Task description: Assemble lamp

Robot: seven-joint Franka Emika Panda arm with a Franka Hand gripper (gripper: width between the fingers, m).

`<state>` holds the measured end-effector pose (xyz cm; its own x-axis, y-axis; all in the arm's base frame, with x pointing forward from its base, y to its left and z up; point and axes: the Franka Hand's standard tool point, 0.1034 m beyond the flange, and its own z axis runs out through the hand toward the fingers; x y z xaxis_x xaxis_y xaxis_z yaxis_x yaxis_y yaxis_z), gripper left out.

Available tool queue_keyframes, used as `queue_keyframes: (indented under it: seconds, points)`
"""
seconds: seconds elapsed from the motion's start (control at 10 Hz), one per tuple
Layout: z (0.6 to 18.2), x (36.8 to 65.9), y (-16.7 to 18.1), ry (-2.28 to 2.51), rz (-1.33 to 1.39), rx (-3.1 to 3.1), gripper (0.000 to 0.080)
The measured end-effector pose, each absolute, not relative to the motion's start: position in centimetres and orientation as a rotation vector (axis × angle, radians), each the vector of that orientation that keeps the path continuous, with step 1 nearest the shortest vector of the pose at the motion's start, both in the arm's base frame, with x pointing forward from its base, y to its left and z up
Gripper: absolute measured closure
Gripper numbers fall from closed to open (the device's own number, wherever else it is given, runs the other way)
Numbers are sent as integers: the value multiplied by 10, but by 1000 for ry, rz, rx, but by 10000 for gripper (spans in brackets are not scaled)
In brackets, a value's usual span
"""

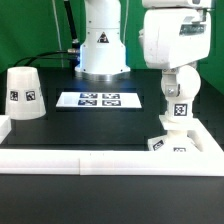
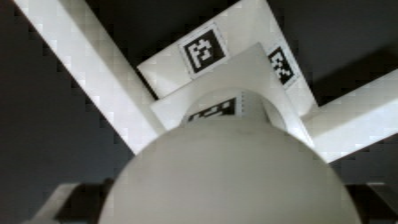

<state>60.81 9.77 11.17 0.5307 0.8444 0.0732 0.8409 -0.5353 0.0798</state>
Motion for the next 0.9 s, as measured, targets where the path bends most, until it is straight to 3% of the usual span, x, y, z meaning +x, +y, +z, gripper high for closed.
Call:
queue_keyframes:
  seconds: [0.2, 0.9]
  points:
    - [112, 609, 98, 1358, 183, 2791, 222]
    - [112, 612, 98, 193, 239, 3139, 220]
